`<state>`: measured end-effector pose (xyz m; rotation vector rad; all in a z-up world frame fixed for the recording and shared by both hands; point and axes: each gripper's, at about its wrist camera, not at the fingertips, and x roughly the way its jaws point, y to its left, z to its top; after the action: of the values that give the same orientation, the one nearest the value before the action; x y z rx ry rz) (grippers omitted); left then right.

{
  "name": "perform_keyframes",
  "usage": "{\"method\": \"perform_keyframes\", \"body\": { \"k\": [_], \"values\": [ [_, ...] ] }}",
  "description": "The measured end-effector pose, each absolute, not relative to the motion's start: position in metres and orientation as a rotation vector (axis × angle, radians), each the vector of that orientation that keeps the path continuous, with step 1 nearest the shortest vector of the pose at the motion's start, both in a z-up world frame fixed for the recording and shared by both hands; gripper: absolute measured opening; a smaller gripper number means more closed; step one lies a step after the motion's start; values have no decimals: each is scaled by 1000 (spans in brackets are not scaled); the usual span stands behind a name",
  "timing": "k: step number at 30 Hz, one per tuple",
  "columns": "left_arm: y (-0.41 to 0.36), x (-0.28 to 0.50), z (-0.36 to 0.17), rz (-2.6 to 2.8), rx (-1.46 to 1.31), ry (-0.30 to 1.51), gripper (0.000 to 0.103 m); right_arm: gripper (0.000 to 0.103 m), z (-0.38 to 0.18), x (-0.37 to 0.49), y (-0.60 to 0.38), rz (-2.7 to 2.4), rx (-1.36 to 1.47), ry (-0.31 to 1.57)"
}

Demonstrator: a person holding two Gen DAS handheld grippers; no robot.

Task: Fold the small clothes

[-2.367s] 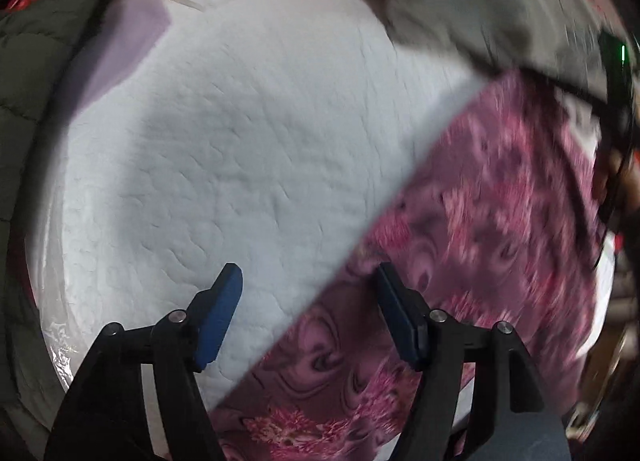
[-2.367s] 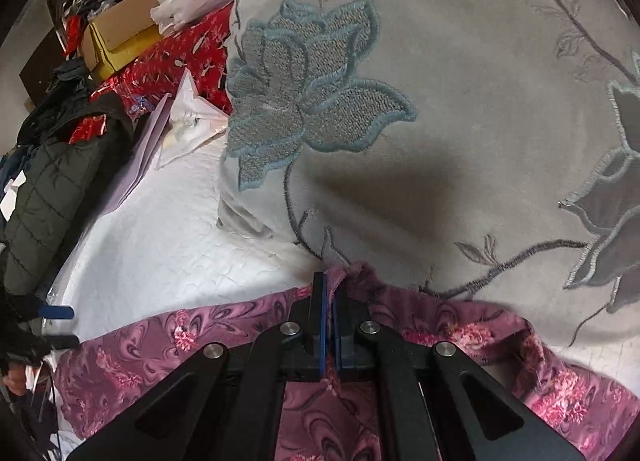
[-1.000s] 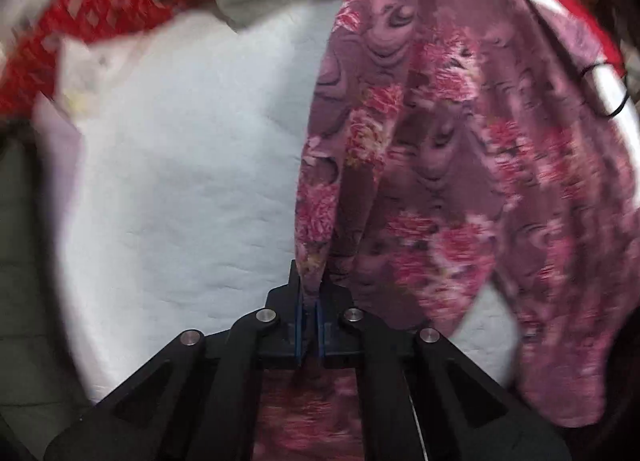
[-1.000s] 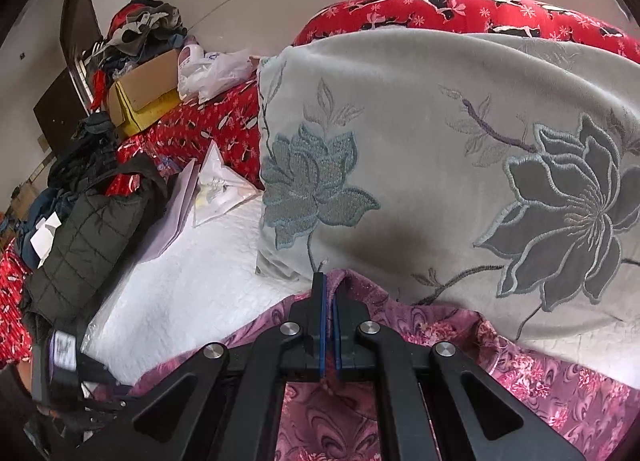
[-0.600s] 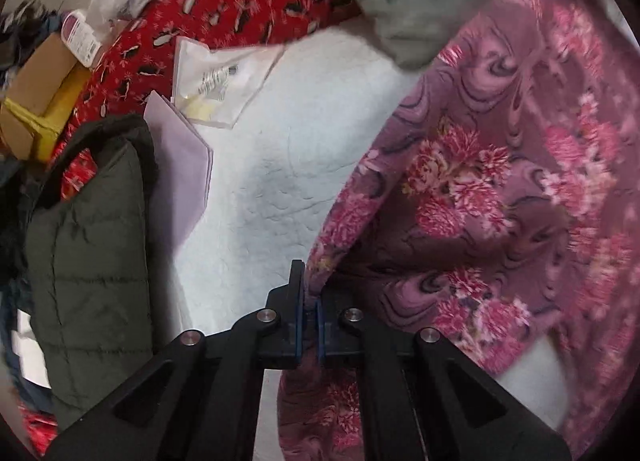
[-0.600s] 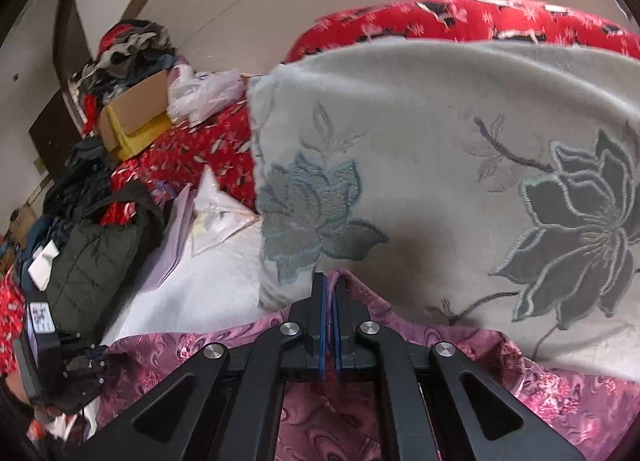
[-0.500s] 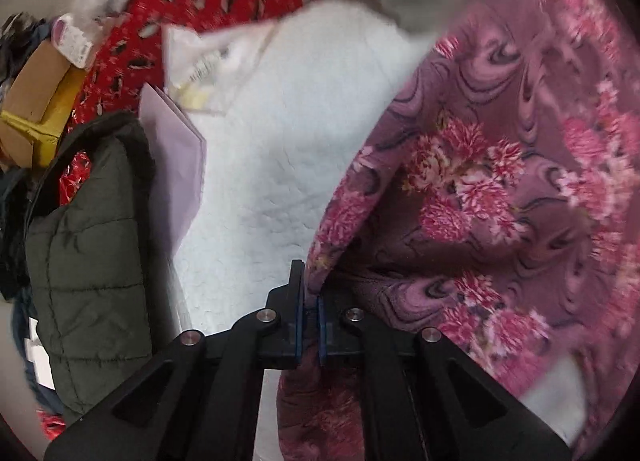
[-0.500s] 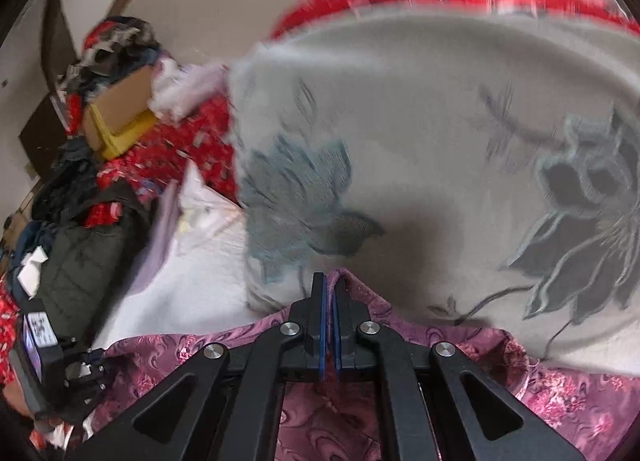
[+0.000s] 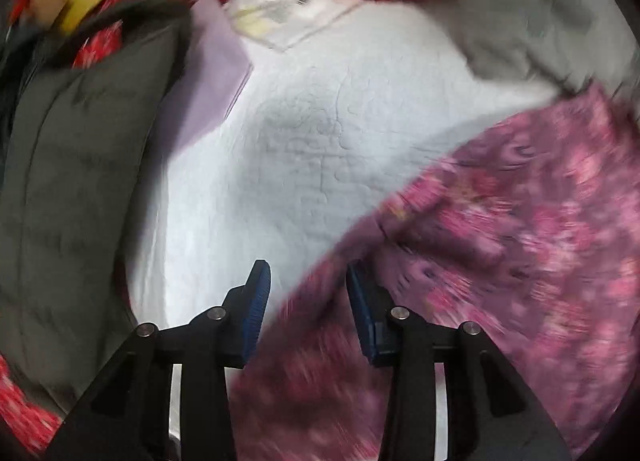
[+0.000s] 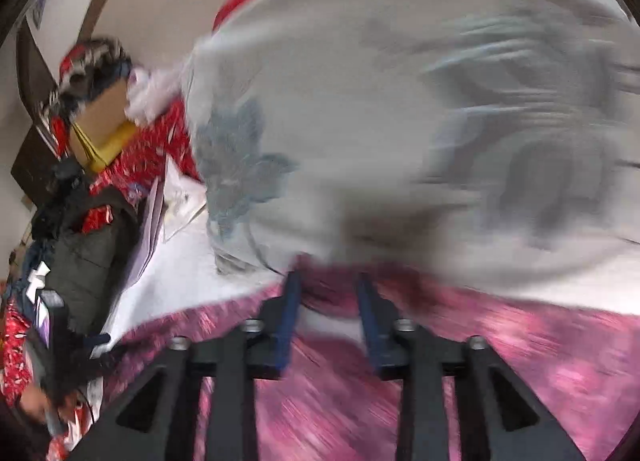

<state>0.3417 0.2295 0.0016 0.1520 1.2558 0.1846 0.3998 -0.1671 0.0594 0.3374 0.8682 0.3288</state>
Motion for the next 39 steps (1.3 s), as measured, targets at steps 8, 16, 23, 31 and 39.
{"method": "perform_keyframes", "body": {
  "k": [8, 16, 23, 31, 39],
  "values": [
    [134, 246, 2, -123, -42, 1217, 49, 43, 24, 256, -371, 46, 391, 1042],
    [87, 194, -36, -138, -90, 1348, 49, 43, -22, 156, -369, 200, 487, 1138],
    [132, 121, -33, -125, -172, 1444, 62, 45, -22, 100, -351, 279, 449, 1137],
    [122, 73, -71, -204, -257, 1596, 62, 45, -29, 54, -357, 255, 460, 1173],
    [95, 59, -64, -225, -163, 1551, 64, 52, -50, 3, -370, 212, 523, 1258]
  ]
}}
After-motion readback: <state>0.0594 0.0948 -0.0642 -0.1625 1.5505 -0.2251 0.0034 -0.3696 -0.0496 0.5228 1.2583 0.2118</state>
